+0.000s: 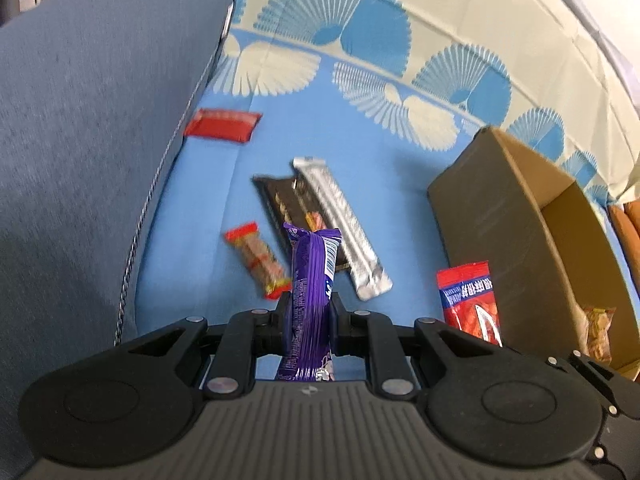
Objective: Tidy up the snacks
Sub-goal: 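Carry the red bag and purple bar over the box with both tools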
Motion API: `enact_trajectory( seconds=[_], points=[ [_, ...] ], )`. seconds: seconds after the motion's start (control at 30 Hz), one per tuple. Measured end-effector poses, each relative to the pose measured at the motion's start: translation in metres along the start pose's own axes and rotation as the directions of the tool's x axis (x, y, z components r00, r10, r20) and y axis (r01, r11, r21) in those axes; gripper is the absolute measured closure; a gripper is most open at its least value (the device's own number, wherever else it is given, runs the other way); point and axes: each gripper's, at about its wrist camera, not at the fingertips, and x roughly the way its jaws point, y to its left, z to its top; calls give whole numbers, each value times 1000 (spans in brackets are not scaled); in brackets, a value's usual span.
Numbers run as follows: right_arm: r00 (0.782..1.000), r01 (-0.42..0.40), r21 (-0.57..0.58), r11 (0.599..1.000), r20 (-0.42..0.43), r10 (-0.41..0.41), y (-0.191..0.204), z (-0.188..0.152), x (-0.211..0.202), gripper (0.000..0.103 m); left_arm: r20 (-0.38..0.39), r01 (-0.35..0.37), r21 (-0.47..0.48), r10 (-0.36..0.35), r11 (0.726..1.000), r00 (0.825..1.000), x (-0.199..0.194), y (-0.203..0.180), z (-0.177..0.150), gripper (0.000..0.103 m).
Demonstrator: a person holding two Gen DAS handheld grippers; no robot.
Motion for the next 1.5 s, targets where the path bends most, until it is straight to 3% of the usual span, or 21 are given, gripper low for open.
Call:
enact_trajectory(
  seconds=[0.3,0.63,1.07,1.3,1.5],
  points=[
    [990,-16,-79,997,138,27,2,6,-26,56,164,30,47,-38,998,986,-24,-16,8,85],
    [970,-17,-112,994,240,44,-7,8,-47,55,334,63,140,-107,988,936,-52,-46,10,85],
    [945,29,-38,999,328,-15,-52,16,-77,56,399,182,250,-273,951,876,-54,-99,9,85],
    [934,118,50,992,333,-128,-87,16,-84,56,410,258,290,-363,922,837,-49,-136,4,85],
    [920,191,165,968,313,-235,-126,11,-89,56,400,312,316,-424,896,813,-40,-166,-2,85]
  ],
)
